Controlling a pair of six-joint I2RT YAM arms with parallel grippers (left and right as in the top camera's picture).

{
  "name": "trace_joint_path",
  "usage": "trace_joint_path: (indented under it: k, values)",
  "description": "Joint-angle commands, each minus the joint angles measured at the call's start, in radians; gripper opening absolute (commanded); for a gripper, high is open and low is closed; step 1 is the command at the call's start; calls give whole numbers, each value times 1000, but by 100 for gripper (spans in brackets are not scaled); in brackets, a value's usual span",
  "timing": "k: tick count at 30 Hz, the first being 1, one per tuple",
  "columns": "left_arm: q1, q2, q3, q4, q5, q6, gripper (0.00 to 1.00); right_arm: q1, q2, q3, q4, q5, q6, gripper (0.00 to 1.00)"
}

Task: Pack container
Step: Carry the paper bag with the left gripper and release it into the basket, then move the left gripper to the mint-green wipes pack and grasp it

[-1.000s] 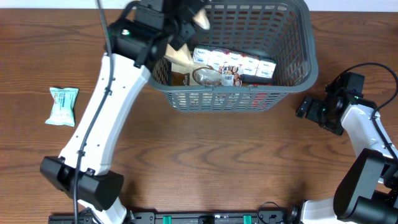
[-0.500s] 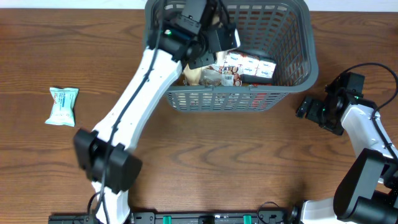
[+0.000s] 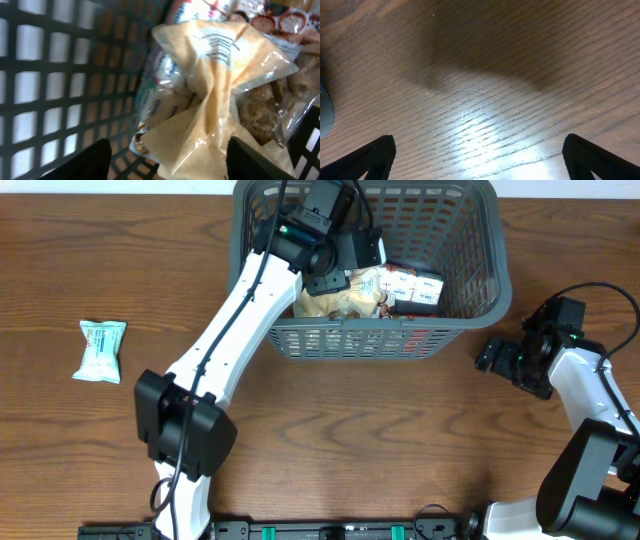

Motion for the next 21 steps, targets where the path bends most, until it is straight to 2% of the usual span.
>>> trace_joint_path:
  k: [1,5,11,12,15,18,21]
  values:
    - [21,-115,26,31,-114,-52,69,9,2,1,-1,-4,-15,99]
    - [85,-219,26,53,-185,-166,76,9,2,1,0,-4,-18,99]
    - [249,-370,26,-44,-191,-425,76,9,2,1,0,-4,-19,99]
    - [284,-389,26,-71,-196,-463,90,9,2,1,0,-4,-19,99]
    - [405,-433,26,-164,-243,-631,100,9,2,1,0,-4,-19,99]
    - [542,-440,25,-273,-244,-741,99,9,2,1,3,-4,-19,99]
    - [630,-431,0,-306,-244,-763,99,9,2,1,7,-4,-19,99]
